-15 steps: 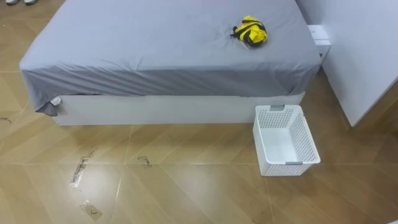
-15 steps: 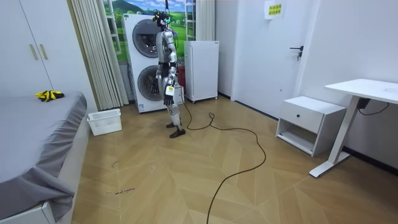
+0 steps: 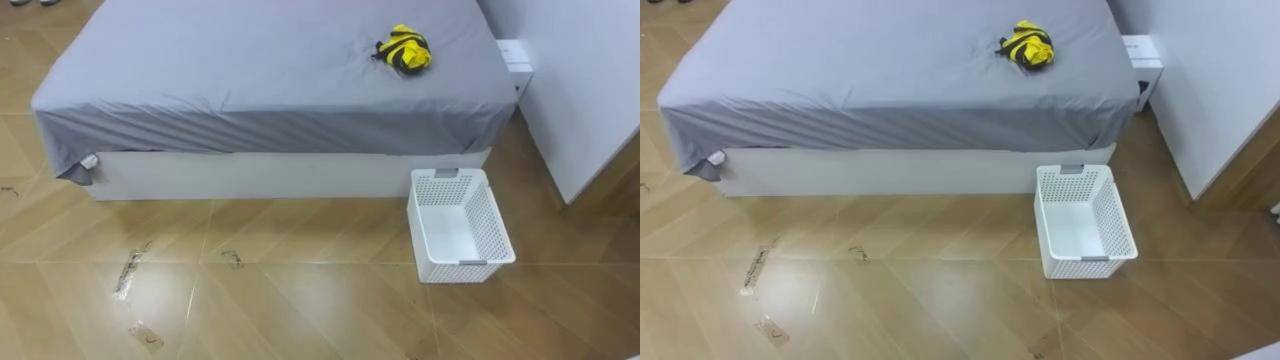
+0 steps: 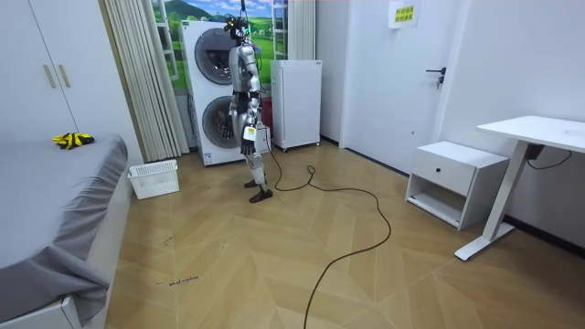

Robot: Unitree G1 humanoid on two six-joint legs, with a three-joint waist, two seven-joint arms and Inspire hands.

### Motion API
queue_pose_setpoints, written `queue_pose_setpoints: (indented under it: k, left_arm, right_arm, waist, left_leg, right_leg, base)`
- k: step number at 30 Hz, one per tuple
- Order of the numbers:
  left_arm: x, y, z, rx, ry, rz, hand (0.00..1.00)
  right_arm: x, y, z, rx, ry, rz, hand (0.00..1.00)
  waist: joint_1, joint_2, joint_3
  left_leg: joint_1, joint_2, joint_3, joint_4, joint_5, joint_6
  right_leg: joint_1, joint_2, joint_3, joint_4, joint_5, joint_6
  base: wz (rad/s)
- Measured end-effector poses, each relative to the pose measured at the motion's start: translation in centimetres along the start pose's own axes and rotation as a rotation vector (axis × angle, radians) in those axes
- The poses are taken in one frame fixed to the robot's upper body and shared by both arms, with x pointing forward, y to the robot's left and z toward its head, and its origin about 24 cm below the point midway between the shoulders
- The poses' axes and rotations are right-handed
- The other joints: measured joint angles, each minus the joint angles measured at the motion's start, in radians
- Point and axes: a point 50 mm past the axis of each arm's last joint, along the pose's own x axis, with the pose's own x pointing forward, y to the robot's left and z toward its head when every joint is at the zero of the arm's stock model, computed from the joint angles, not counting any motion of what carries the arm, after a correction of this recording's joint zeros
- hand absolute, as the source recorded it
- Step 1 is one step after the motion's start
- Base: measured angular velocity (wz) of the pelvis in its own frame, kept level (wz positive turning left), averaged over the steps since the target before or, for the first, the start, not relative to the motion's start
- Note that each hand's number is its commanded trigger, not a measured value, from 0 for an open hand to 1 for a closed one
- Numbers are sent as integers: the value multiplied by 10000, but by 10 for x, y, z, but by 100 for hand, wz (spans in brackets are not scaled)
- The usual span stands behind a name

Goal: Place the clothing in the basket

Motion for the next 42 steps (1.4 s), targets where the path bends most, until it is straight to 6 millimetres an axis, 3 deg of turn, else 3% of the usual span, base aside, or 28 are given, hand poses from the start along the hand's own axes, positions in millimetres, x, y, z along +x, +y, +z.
queue_pose_setpoints:
  k: [7,10,14,16,19,20,21,22,23,24,25,26,27,28,29,30,31,32,34,35,36,37,38,39,40,41,42]
  left_arm:
    - [0,0,0,-40,-7,-18,0]
    - [0,0,-1,-258,72,-9,0]
    - [0,0,-1,-433,68,29,0]
    - [-1,3,-4,-987,165,166,0]
    - [0,10,-4,-1789,229,401,0]
    - [-1,13,-6,-1924,285,460,0]
    - [-1,13,-9,-1910,356,475,0]
    - [-3,12,-15,-1787,484,456,0]
    - [-4,9,-19,-1529,582,328,0]
    - [-5,7,-21,-1445,632,268,0]
    - [-7,6,-27,-1328,774,224,0]
    - [-10,8,-35,-1290,994,293,0]
    - [-11,9,-40,-1267,1135,327,0]
    - [-14,9,-48,-1225,1387,337,0]
    - [-14,9,-50,-1230,1461,332,0]
    - [-14,8,-48,-1243,1431,283,0]
    - [-12,6,-42,-1262,1267,221,0]
    - [-11,5,-41,-1266,1249,170,0]
    - [-7,5,-30,-1320,932,89,0]
    - [-6,6,-27,-1352,847,121,0]
    - [-5,9,-23,-1344,690,171,0]
    - [-3,10,-17,-1330,517,198,0]
    - [-2,10,-13,-1323,391,214,0]
    - [0,10,-2,-1317,37,280,0]
    - [2,9,10,-1338,-329,360,0]
    - [3,9,15,-1329,-455,380,0]
    - [5,8,23,-1275,-701,403,0]
  right_arm:
    - [0,0,0,-82,-16,90,0]
    - [0,0,1,-52,-24,102,0]
    - [0,0,2,-50,-55,79,0]
    - [0,0,3,-59,-85,82,0]
    - [0,1,2,-10,-75,206,0]
    - [0,0,2,44,-65,217,0]
    - [0,0,2,70,-61,209,0]
    - [0,-1,1,173,-40,126,0]
    - [0,-4,0,252,6,-23,0]
    - [-1,-5,0,254,54,-90,0]
    - [-1,-7,0,242,91,-162,0]
    - [-1,-7,0,184,151,-157,0]
    - [-1,-7,-1,109,195,-147,0]
    - [-1,-7,-3,-15,277,-171,0]
    - [-1,-7,-3,-65,301,-192,0]
    - [-1,-9,-3,-19,293,-259,0]
    - [-1,-10,-3,97,268,-330,0]
    - [-1,-11,0,143,189,-390,0]
    - [-1,-12,5,228,-156,-474,0]
    - [-1,-12,6,225,-191,-506,0]
    - [-1,-12,7,201,-267,-591,0]
    - [-1,-12,9,209,-378,-710,0]
    - [-1,-13,10,232,-415,-770,0]
    - [-2,-13,10,252,-491,-852,0]
    - [-2,-13,16,276,-736,-813,0]
    - [-1,-11,21,264,-908,-743,0]
    - [-1,-8,32,230,-1384,-610,0]
  waist:
    - [-12,60,-26]
    - [-11,92,2]
    - [32,203,-10]
    - [71,202,-11]
    - [41,169,-27]
    - [46,123,41]
    - [41,161,47]
    - [-22,140,24]
    - [-1,59,18]
    - [45,12,4]
    - [234,27,12]
    - [366,12,23]
    - [442,24,43]
    - [543,-24,60]
    - [531,-86,64]
    - [518,-202,17]
    - [489,-361,-15]
    - [491,-355,12]
    - [526,-279,23]
    - [537,-286,38]
    - [545,-287,53]
    - [490,-249,31]
    - [487,-241,23]
    - [513,-29,-42]
    - [560,-52,24]
    - [583,100,7]
    - [553,178,34]
  left_leg:
    - [19,3,13,0,0,0]
    - [-21,24,30,48,-29,0]
    - [-441,250,32,915,-505,-73]
    - [-861,527,7,1874,-904,-199]
    - [-1604,796,263,3509,-936,-223]
    - [-2174,1020,316,4798,-834,-76]
    - [-2568,1065,277,5356,-748,30]
    - [-2962,838,316,5398,-885,180]
    - [-3469,445,293,4555,-863,194]
    - [-3722,244,286,4022,-768,145]
    - [-4195,61,306,2842,-379,-36]
    - [-4538,55,314,1906,400,9]
    - [-4623,74,313,1583,736,24]
    - [-4745,89,318,1362,1357,104]
    - [-4818,42,362,1442,1616,187]
    - [-4979,-122,554,1883,1998,565]
    - [-5224,-236,834,2649,1546,786]
    - [-5358,-237,896,3089,1270,832]
    - [-5207,-232,1208,4164,210,981]
    - [-5003,-229,1362,4258,-2,1035]
    - [-4452,-264,1647,4122,-424,1054]
    - [-3842,-386,1705,3781,-750,1092]
    - [-3500,-468,1703,3578,-838,1118]
    - [-2822,-594,1586,3097,-983,1154]
    - [-2221,-566,1434,2662,-1131,1213]
    - [-1963,-533,1346,2441,-1091,1138]
    - [-1438,-389,1264,1995,-1116,1080]
  right_leg:
    - [5,1,10,4,0,0]
    - [-24,10,9,14,-14,-10]
    - [-279,148,-14,410,-244,-93]
    - [-405,307,-159,783,-492,-241]
    - [-407,412,-151,1102,-791,-393]
    - [-288,449,-129,1131,-869,-485]
    - [-148,477,-40,1182,-988,-619]
    - [-17,425,94,1264,-1165,-688]
    - [-51,287,191,1416,-1379,-692]
    - [-94,216,234,1462,-1467,-662]
    - [-49,155,370,1442,-1595,-603]
    - [119,100,523,1374,-1746,-553]
    - [217,32,562,1344,-1835,-530]
    - [489,-112,696,1203,-1988,-406]
    - [607,-212,742,1151,-2059,-299]
    - [714,-460,775,1026,-2260,-119]
    - [795,-707,778,976,-2370,57]
    - [806,-761,786,1041,-2348,110]
    - [785,-1096,607,2107,-1996,631]
    - [707,-1214,600,2602,-1866,709]
    - [361,-1380,589,3914,-1371,776]
    - [-78,-1536,536,5320,-415,770]
    - [-284,-1607,517,5985,232,723]
    - [-759,-1695,467,7173,1352,436]
    - [-1511,-1540,212,8083,638,289]
    - [-1910,-1400,18,8376,181,114]
    - [-2862,-994,-257,8495,-568,-158]
  base:
    - [0]
    - [0]
    - [-2]
    - [2]
    - [18]
    - [20]
    - [17]
    - [16]
    - [13]
    - [-5]
    - [-35]
    - [-47]
    - [-60]
    - [-43]
    - [-31]
    - [-10]
    - [-11]
    - [-21]
    - [-29]
    - [-33]
    - [-26]
    - [-18]
    - [-5]
    - [-5]
    - [-5]
    - [-5]
    - [0]
